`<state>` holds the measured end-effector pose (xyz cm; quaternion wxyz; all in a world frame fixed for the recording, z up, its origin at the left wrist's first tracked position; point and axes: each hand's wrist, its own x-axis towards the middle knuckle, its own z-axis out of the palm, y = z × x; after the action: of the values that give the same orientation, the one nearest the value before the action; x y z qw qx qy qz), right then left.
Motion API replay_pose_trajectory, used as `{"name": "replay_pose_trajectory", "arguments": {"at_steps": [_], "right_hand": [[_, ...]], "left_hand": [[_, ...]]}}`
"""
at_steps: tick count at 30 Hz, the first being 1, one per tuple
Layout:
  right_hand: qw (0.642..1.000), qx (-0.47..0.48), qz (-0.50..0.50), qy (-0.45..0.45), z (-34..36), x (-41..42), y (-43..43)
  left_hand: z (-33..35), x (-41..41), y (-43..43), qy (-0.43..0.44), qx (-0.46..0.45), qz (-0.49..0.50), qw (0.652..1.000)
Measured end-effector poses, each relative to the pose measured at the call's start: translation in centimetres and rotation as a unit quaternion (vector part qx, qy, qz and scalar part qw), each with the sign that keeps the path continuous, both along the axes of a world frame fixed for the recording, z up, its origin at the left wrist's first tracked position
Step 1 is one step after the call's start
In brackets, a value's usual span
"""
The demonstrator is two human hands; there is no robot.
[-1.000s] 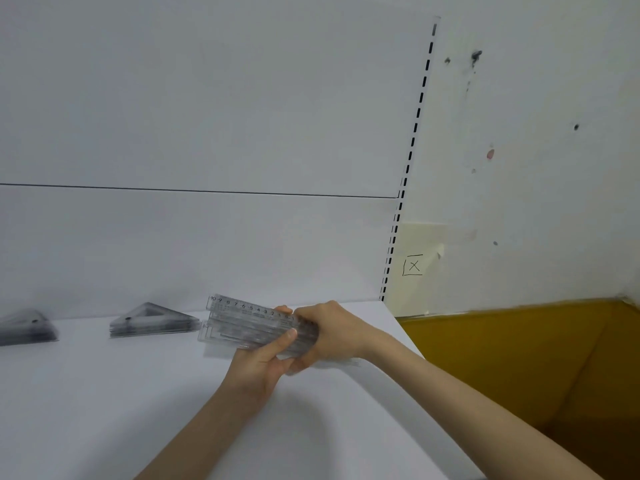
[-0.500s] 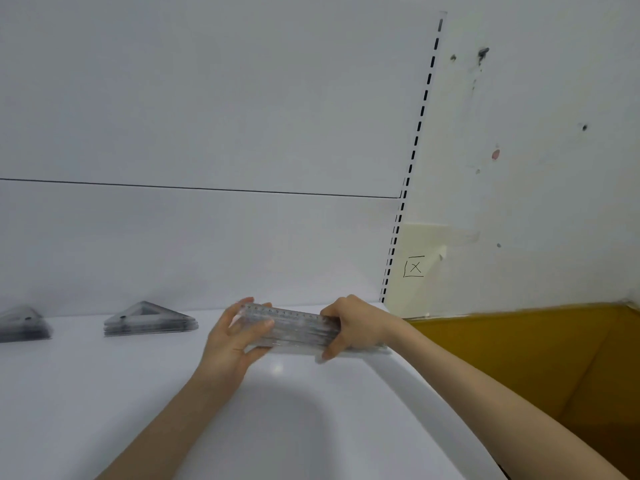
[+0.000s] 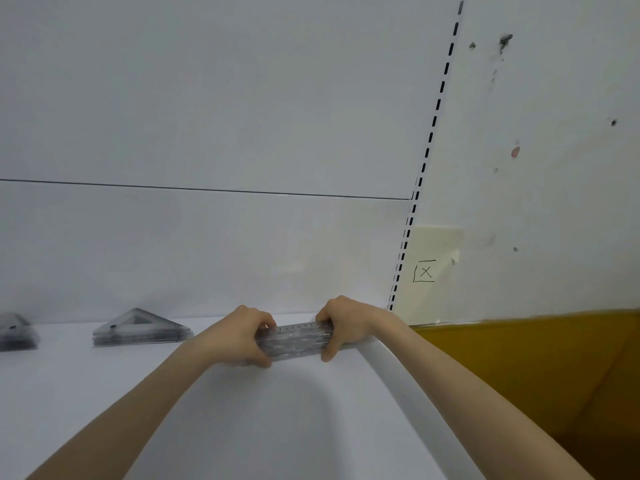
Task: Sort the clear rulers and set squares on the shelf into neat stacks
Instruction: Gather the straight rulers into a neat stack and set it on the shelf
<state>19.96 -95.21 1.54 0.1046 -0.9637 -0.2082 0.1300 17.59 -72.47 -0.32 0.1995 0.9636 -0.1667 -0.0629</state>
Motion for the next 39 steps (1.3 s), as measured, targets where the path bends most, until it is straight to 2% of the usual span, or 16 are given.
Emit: {"name": "replay_pose_trajectory", "arguments": {"at_steps": [20,24,26,31,34,39], "right_hand": [[0.998,-0.037,0.041,-0.043,-0.1,-0.4,0.0],[1.0,0.001,-0.008,0.016,0.9,-0.6,-2.1],[0.999,0.01,-0.049,0.006,1.9,-1.0,-4.6],[0.984,-0.101,-0.14,0.049,1.4,-2.3,-8.2],[0.985,-0.091,-0.141,0.027,0.2,-2.3,-7.0],[0.987,-0.093,-0.13,-0.006,-0.4,-1.9,-5.3]], "left_hand": [[0.5,1.0,-0.4,0.001,0.027,-0.009,1.0],[0.7,0.4,0.0,0.034,0.02,0.008,0.999],[0.8,-0.2,0.5,0.042,0.036,0.03,0.998],[1.1,-0.9,0.7,0.078,0.044,0.076,0.993],[1.5,-0.8,-0.2,0.088,0.049,0.086,0.991],[2.0,-0.7,-1.3,0.072,0.131,0.097,0.984]]}}
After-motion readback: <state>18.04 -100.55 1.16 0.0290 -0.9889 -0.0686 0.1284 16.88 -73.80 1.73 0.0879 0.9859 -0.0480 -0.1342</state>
